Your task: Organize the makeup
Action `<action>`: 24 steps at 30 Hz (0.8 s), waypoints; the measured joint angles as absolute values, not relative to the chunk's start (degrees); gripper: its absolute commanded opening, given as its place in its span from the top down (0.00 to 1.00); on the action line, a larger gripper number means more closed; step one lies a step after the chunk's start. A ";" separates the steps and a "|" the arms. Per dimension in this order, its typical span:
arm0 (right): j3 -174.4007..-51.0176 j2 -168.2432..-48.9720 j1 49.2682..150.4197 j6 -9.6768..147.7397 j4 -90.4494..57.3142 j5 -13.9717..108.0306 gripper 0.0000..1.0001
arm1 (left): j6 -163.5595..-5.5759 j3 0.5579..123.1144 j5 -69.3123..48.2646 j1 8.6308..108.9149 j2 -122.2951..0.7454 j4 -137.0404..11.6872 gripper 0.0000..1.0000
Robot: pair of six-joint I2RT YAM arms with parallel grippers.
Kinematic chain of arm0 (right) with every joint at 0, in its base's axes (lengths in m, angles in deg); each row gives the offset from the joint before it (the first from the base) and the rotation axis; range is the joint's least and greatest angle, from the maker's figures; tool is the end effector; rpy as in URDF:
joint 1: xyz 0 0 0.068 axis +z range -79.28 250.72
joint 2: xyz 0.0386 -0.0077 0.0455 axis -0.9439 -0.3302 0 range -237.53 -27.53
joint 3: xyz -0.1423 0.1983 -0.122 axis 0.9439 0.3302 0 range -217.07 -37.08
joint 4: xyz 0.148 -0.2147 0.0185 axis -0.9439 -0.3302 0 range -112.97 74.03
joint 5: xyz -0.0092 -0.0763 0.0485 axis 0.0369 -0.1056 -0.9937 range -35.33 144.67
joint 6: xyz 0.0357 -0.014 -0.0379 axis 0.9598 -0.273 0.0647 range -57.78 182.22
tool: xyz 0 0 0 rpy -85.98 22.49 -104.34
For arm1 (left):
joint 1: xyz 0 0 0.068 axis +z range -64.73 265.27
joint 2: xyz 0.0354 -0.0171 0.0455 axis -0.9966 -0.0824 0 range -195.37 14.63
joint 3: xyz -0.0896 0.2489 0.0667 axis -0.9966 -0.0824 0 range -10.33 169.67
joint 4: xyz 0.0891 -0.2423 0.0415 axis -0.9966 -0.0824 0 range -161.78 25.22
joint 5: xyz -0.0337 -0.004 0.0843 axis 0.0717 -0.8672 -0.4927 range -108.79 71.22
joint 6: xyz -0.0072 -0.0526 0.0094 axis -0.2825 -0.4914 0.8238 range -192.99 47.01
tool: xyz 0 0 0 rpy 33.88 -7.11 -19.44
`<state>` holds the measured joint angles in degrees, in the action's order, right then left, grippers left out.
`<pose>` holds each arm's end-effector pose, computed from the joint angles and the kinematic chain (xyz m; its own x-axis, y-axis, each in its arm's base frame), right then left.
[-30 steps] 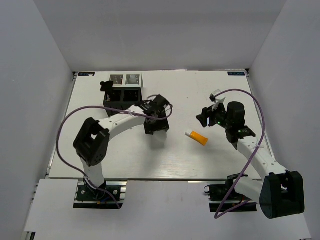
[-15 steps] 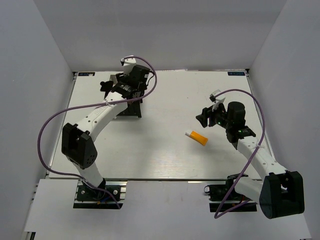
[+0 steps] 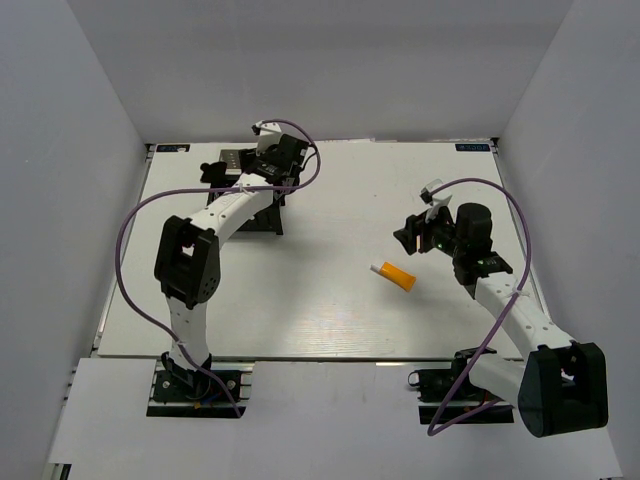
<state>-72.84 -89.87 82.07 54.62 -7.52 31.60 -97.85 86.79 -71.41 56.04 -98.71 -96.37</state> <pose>0.2373 0.0619 0.2582 -0.2302 -0.1702 -0.9582 -0.5817 0.8134 -0.0048 0.3985 -0.1906 0.2743 -0.5156 -0.0040 -0.8568 -0.4254 0.8693 0.2519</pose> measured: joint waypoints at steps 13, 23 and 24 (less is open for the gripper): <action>-72.87 -91.43 81.81 52.15 -9.34 29.11 0.25 | -98.18 87.73 -71.62 56.04 -98.66 -97.55 0.13; -72.87 -91.45 81.68 49.94 -11.22 27.47 0.32 | -98.81 88.08 -71.06 56.04 -98.40 -98.34 0.24; -72.87 -91.51 81.68 49.49 -11.59 27.45 0.36 | -99.05 88.30 -70.82 56.04 -98.31 -98.69 0.34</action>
